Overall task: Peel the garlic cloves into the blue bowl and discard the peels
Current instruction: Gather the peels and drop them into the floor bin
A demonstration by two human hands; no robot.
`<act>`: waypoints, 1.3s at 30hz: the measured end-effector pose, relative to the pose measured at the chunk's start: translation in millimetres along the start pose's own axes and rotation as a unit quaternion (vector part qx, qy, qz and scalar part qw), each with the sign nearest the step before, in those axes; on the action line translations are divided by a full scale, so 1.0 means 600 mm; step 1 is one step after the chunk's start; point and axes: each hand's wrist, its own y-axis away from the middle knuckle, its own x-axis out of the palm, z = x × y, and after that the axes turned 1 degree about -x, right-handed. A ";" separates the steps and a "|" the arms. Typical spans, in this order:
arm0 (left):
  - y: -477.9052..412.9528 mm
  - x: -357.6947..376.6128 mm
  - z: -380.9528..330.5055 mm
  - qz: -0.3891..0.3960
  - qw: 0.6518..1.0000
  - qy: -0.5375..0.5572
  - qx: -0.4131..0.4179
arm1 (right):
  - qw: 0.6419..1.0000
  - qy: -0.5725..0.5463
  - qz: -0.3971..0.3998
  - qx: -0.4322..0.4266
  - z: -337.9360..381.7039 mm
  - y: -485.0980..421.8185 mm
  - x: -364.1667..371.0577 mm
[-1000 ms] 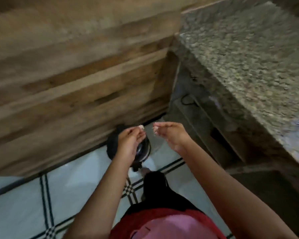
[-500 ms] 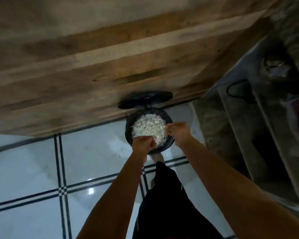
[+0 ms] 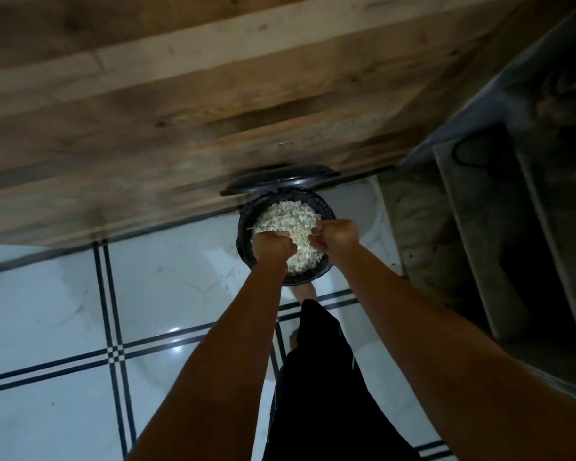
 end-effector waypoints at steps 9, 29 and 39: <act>0.245 0.055 -0.057 0.111 0.986 0.022 0.124 | 0.973 -0.192 -0.025 -0.122 0.059 0.223 -0.113; 0.891 0.546 0.349 0.579 0.746 -0.251 0.214 | 0.722 -0.473 -0.350 -0.364 -0.124 0.692 -0.871; 0.968 0.657 0.573 0.555 0.707 -0.384 0.211 | 0.792 -0.156 -0.572 -0.143 -0.333 0.709 -1.134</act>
